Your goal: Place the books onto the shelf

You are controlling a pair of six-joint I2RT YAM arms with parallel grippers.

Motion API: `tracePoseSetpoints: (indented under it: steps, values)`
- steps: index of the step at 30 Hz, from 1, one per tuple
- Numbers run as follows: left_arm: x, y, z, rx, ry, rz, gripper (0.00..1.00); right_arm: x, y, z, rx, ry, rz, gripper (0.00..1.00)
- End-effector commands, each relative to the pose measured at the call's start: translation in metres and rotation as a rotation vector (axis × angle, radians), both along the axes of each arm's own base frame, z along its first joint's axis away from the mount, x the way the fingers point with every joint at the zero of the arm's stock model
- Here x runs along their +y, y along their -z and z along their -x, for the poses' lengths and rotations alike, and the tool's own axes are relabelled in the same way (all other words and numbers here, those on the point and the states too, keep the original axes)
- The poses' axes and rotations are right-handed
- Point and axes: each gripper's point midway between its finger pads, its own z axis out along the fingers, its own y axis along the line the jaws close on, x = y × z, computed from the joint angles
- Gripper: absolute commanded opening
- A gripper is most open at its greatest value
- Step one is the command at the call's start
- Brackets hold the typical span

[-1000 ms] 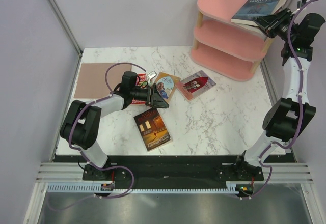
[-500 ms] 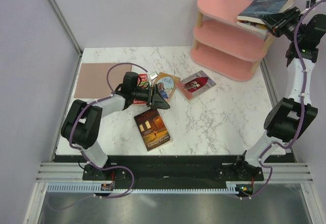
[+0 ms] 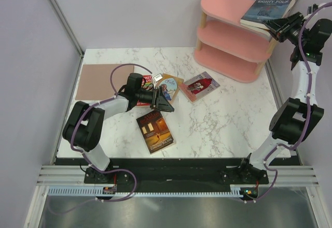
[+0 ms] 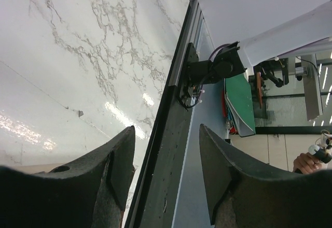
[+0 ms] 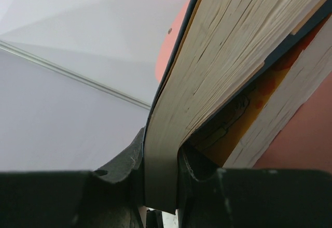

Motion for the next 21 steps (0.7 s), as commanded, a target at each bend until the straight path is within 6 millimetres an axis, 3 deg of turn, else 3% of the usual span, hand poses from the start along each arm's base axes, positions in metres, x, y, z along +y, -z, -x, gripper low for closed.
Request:
tracePoseSetpoints:
  steps: [1,2,4,8,16,21]
  values:
    - [-0.004,-0.003,-0.005,-0.058,0.018,0.003,0.59,0.002,-0.002,0.010,-0.042,-0.007,0.062,0.38]
    - [-0.004,-0.004,-0.005,-0.061,0.018,0.004,0.59,0.000,-0.002,0.012,-0.044,0.005,0.066,0.46]
    - [-0.005,-0.003,-0.005,-0.058,0.019,0.002,0.59,-0.003,-0.004,0.015,-0.039,0.021,0.075,0.53]
    - [-0.005,-0.004,-0.005,-0.058,0.022,0.002,0.59,-0.007,-0.005,0.019,-0.030,0.031,0.077,0.95]
    - [-0.007,-0.003,-0.002,-0.057,0.032,0.004,0.59,-0.016,-0.012,0.032,0.006,0.055,0.068,0.98]
    - [-0.009,-0.001,-0.001,-0.050,0.039,0.001,0.59,-0.011,0.005,0.038,0.095,0.022,0.049,0.98]
